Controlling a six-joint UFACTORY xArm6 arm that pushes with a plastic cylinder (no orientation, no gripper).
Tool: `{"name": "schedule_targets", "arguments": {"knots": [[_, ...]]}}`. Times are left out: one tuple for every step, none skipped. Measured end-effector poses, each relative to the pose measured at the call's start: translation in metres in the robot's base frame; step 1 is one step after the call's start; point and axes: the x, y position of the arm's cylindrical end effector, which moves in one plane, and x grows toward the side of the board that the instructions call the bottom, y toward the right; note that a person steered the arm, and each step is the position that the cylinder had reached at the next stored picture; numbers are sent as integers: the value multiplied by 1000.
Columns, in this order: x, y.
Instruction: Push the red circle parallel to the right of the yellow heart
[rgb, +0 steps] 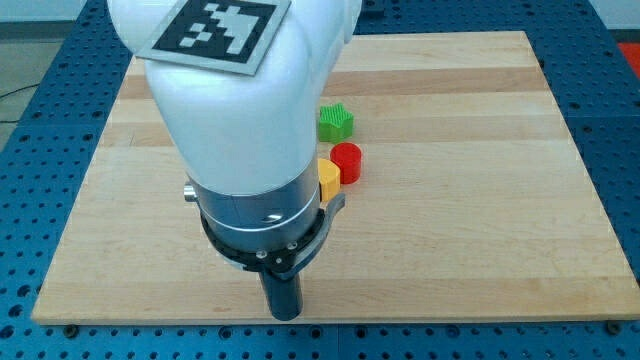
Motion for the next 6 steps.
{"name": "schedule_targets", "arguments": {"knots": [[0, 0], [0, 0], [-12, -10], [-42, -38], [-91, -41], [-141, -31]]}}
